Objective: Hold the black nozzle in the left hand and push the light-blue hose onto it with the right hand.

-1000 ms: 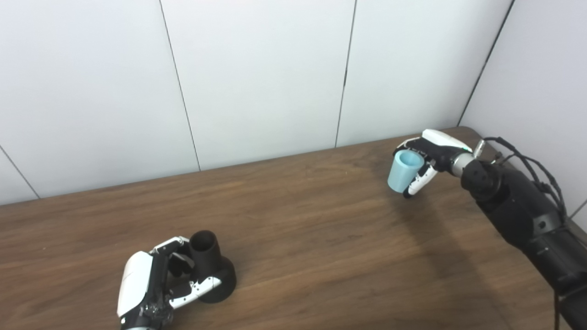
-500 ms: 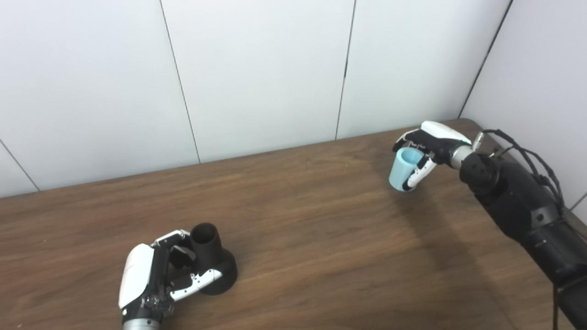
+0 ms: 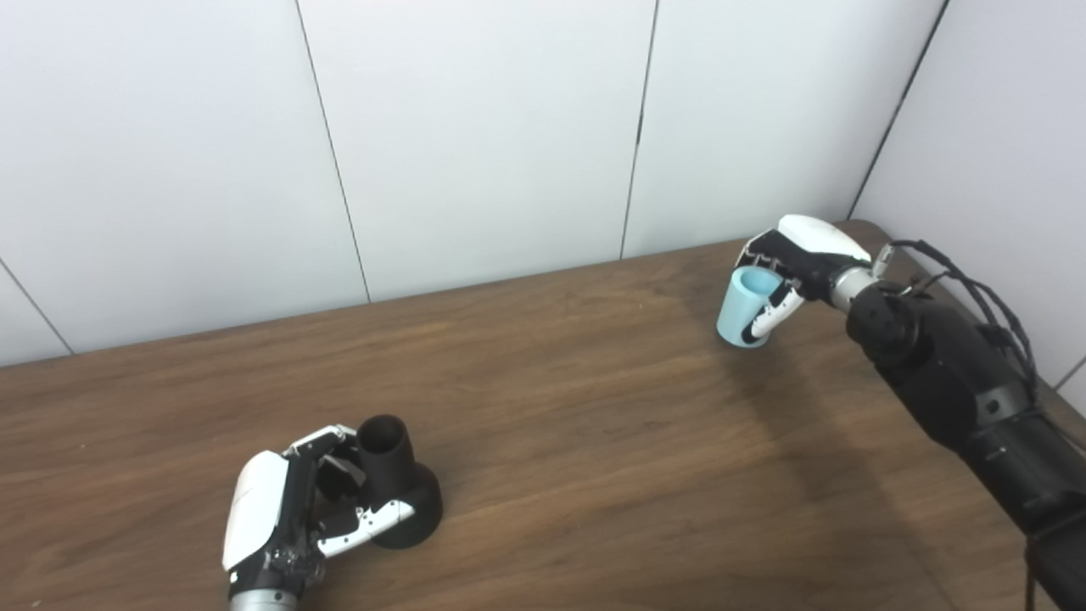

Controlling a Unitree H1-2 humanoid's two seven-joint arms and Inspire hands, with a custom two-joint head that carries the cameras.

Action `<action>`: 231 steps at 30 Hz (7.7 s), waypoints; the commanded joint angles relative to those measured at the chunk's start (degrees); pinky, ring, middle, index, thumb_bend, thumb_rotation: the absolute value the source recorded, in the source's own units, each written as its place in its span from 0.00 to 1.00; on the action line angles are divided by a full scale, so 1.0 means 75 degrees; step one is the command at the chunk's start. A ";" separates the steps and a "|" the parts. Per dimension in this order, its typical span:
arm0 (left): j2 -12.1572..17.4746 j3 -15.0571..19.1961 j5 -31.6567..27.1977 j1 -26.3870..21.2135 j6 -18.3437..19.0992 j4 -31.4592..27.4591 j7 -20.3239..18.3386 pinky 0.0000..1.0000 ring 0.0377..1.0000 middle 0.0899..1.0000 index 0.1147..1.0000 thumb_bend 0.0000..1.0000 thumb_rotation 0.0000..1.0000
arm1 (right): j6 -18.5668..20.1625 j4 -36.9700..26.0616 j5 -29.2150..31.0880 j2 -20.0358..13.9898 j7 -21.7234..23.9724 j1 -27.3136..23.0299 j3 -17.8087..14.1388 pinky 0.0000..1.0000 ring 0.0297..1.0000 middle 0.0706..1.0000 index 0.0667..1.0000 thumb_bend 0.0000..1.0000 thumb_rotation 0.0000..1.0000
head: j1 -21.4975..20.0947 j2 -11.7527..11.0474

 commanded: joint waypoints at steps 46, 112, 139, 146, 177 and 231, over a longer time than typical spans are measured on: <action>-0.0515 -0.0649 0.0789 0.0283 0.0551 0.0145 0.0068 0.36 0.34 0.38 0.44 0.50 0.00 | 0.0605 -0.7189 0.0254 0.2651 0.1599 0.0796 0.0125 0.30 0.37 0.47 0.50 0.49 0.00 | 0.2622 0.0279; -0.0828 -0.1141 0.1188 0.0061 0.0858 0.0379 0.0067 0.34 0.36 0.37 0.46 0.50 0.00 | -0.0742 -0.6120 0.0400 0.3317 0.1175 0.1017 0.0350 0.31 0.39 0.48 0.48 0.49 0.00 | 0.3066 0.0379; -0.0793 -0.1351 0.1328 0.0165 0.1140 0.0107 -0.0109 0.38 0.36 0.38 0.46 0.50 0.00 | 0.0232 -0.6038 0.0215 0.2937 0.2823 -0.0093 0.0973 0.35 0.37 0.46 0.48 0.50 0.00 | 0.3099 0.0522; -0.0765 -0.1427 0.1361 0.0155 0.1259 0.0077 -0.0133 0.38 0.37 0.38 0.46 0.50 0.00 | 0.0525 -0.5899 0.0252 0.2633 0.3396 -0.0371 0.1125 0.35 0.37 0.47 0.48 0.50 0.00 | 0.3092 0.0524; -0.0706 -0.1412 0.1349 0.0174 0.1312 -0.0032 -0.0369 0.34 0.36 0.37 0.46 0.50 0.00 | 0.0627 -0.6158 0.0093 0.2477 0.3435 -0.0002 0.1134 0.60 0.66 0.71 0.75 0.97 0.19 | 0.2999 0.0581; -0.0485 -0.1354 0.1269 0.0209 0.1332 -0.0074 -0.0673 0.32 0.34 0.38 0.47 0.50 0.00 | -0.0769 -0.8618 -0.0183 0.1236 0.3853 0.1133 0.0375 1.00 1.00 1.00 1.00 0.79 1.00 | 0.2830 0.0643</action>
